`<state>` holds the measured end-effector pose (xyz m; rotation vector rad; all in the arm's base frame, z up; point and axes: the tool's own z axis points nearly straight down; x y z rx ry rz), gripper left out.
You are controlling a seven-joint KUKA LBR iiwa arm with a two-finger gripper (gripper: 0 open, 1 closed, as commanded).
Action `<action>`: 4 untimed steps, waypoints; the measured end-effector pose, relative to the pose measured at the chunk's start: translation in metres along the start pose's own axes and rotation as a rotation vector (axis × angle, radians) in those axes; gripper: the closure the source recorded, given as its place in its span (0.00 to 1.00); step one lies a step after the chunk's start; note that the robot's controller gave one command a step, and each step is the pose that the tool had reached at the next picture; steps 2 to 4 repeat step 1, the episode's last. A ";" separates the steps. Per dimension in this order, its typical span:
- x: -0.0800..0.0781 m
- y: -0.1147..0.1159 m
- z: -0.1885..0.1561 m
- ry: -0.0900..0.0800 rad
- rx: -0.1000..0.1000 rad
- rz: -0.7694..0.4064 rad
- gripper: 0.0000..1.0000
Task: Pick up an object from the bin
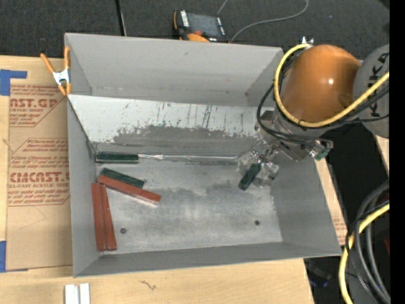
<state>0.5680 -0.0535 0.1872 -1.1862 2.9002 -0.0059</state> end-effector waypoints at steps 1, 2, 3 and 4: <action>0.016 -0.006 -0.078 0.001 -0.002 -0.369 1.00; 0.016 -0.006 -0.078 0.001 -0.002 -0.369 1.00; 0.016 -0.006 -0.078 0.001 -0.002 -0.369 1.00; 0.016 -0.006 -0.078 0.001 -0.002 -0.369 1.00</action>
Offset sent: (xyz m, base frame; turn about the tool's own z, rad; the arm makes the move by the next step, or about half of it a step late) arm -0.0093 -0.0160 0.0757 -0.3714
